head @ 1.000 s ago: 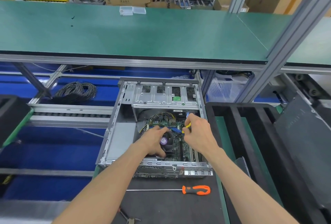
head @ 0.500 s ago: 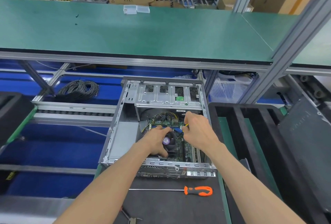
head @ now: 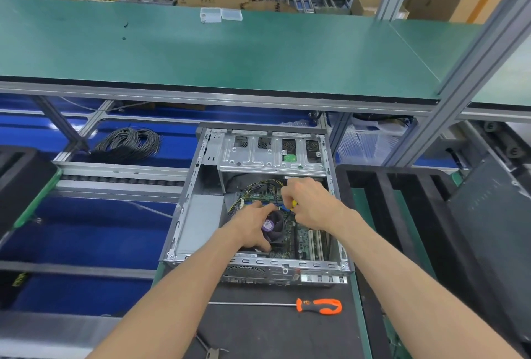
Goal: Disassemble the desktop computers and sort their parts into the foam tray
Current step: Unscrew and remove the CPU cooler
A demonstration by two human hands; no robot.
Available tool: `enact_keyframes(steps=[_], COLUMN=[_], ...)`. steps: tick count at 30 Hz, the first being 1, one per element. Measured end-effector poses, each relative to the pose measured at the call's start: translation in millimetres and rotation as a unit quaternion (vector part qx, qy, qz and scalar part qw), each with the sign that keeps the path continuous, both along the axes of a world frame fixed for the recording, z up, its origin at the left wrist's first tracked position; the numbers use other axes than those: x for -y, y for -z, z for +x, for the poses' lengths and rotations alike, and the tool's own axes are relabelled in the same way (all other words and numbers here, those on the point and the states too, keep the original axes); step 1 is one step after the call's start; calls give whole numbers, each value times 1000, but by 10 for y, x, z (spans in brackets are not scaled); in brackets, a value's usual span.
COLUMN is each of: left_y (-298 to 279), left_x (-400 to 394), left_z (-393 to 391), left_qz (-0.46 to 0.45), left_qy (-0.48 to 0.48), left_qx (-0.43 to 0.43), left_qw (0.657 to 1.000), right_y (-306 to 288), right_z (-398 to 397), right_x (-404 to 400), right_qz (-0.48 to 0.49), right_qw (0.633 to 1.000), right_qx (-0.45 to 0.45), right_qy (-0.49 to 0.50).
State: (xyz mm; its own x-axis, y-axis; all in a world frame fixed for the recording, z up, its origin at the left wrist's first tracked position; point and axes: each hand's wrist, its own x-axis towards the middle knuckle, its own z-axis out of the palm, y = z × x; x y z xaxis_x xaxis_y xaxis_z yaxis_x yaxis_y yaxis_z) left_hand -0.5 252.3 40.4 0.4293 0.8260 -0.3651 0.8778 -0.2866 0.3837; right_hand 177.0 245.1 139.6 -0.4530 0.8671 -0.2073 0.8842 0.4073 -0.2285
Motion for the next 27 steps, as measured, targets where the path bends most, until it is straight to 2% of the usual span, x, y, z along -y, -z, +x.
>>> enact_keyframes(steps=[2,4,6,8,15,18,21,23,27], left_y=[-4,-5,-5,-10,-29,-43,-52,-64,-66], left_x=[0,7,13,17,32,29,35,36,37], left_z=[1,-2,1,2,0,4,7,12,14], left_qz=[-1,0,3,3,3,0,-1,-1,-1], left_qy=[0,1,-1,-5,-10,-10,-8,-9,-8], left_qx=[1,0,-1,2,4,4,-1,0,1], left_qw=[1000,1000,1000,1000,1000,1000,1000,1000,1000], right_y=[20,49,50,65,27,71,84,67,27], right_z=[2,-12,-46,-111,-158,-144,-104,-71,-37], right_x=[9,6,-33,-42,-7,17,-27,-53,-37], right_qz=[6,41,74,61,38,62,73,45,12], right_qw=[1000,997,991,992,999,997,993,995,1000], right_qx=[-23,-36,31,58,-6,-32,13,-7,-14], right_qy=[2,63,111,97,-32,14,92,84,-2])
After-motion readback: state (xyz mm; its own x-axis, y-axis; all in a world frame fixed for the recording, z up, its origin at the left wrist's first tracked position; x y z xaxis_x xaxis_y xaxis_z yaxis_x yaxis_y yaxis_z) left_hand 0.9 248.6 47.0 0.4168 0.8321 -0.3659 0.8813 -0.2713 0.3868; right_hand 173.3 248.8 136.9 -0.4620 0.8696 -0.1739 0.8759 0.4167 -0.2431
